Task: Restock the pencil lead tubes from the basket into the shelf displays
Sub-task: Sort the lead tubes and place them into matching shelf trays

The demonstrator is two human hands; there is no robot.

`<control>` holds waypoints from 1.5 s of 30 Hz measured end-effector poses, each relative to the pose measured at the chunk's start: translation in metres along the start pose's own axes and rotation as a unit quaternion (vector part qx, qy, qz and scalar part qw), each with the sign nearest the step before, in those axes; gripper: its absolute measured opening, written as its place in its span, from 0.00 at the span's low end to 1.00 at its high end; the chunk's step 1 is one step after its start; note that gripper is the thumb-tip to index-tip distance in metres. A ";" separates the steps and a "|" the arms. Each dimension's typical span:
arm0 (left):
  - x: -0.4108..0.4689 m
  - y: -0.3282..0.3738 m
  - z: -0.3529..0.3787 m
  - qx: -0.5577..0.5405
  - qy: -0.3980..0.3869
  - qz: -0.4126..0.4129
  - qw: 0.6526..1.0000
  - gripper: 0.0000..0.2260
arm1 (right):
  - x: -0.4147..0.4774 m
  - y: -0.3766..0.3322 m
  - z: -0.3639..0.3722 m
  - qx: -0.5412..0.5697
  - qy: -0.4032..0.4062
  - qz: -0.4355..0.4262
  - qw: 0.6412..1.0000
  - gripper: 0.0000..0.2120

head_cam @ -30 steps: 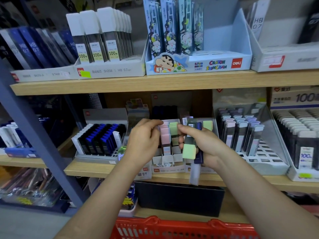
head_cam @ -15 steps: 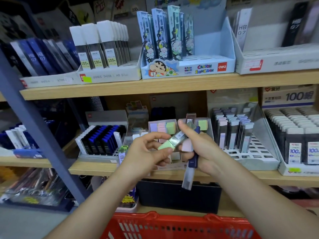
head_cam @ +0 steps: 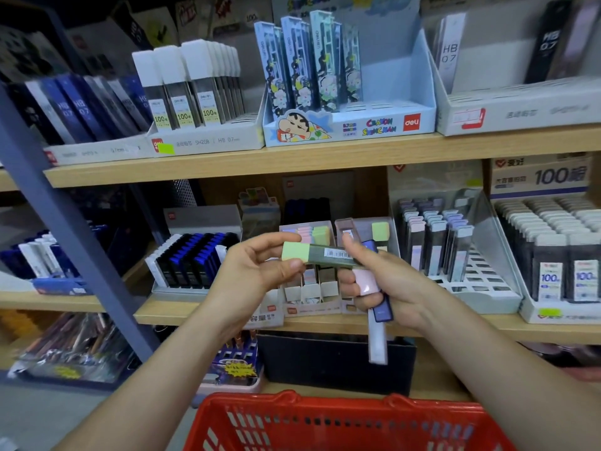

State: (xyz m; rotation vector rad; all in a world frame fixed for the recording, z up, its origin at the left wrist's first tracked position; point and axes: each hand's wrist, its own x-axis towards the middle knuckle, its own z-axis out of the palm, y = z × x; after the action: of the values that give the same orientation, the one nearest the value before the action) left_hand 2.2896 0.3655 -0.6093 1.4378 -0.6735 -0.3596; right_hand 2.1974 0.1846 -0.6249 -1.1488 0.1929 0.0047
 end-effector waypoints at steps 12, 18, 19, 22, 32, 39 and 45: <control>0.018 0.004 0.005 0.156 0.094 0.062 0.981 0.02 | 0.005 0.003 -0.012 -0.021 0.071 0.008 0.997 0.18; 0.043 0.005 0.005 0.394 0.106 0.175 0.896 0.11 | 0.007 -0.002 -0.017 0.002 0.138 -0.007 0.990 0.11; 0.047 0.006 0.008 0.425 0.098 0.189 0.880 0.11 | 0.007 -0.003 -0.018 0.006 0.144 -0.011 0.989 0.10; 0.057 0.007 0.020 0.494 0.058 0.219 0.840 0.12 | 0.008 -0.002 -0.018 0.006 0.150 -0.016 0.989 0.09; 0.083 -0.002 0.031 0.612 -0.013 0.160 0.774 0.15 | 0.011 -0.003 -0.013 0.050 0.140 -0.010 0.989 0.06; 0.086 0.000 0.038 0.555 0.050 0.139 0.819 0.12 | 0.012 -0.001 -0.016 0.063 0.112 -0.010 0.992 0.05; 0.083 -0.003 0.036 0.505 0.071 0.156 0.846 0.08 | 0.011 -0.001 -0.020 0.065 0.096 -0.024 0.993 0.07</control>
State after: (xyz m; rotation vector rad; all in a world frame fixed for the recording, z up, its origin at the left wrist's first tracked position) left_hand 2.3320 0.2865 -0.5954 2.2639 -1.0257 0.4475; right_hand 2.2053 0.1655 -0.6336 -1.0238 0.3327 -0.1593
